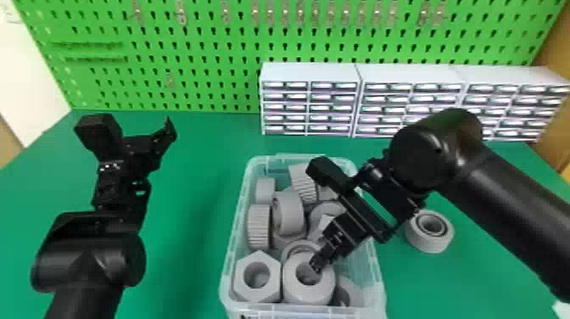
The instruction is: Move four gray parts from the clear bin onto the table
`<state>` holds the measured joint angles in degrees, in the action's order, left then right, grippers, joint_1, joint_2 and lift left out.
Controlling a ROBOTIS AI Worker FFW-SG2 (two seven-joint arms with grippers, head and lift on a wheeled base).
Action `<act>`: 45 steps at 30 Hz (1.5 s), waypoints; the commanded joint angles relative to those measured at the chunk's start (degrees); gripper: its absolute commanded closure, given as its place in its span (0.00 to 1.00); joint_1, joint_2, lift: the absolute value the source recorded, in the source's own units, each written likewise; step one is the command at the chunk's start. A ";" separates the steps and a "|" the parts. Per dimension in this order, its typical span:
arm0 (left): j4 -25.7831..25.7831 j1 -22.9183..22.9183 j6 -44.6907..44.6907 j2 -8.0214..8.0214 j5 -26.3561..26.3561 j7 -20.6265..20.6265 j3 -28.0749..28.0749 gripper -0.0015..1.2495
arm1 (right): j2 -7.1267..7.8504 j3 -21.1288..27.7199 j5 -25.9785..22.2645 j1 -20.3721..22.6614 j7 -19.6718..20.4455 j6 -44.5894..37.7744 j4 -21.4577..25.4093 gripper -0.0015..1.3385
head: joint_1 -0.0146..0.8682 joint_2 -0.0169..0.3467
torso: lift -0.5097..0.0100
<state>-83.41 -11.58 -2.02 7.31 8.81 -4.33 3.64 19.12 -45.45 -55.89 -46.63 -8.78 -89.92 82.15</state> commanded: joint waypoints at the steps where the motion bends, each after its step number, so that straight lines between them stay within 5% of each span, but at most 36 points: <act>1: 0.09 0.77 0.00 -0.01 0.33 -0.59 -1.53 0.13 | 0.13 2.30 0.60 0.75 0.00 -0.16 0.91 0.74 | 0.80 0.24 | 0.88; 22: 0.53 1.73 0.09 0.08 1.30 -1.20 -3.02 0.13 | 0.39 7.66 4.29 1.37 0.00 -0.16 2.05 0.74 | 0.80 0.24 | 0.88; 45: 0.97 2.26 0.09 0.08 1.65 -1.29 -3.46 0.13 | -1.54 19.52 11.50 1.28 0.00 -0.16 3.63 0.74 | 0.80 0.24 | 0.88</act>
<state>-82.44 -9.67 -1.93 7.38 10.32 -5.63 -0.05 17.78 -28.53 -46.06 -45.47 -8.79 -90.00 85.46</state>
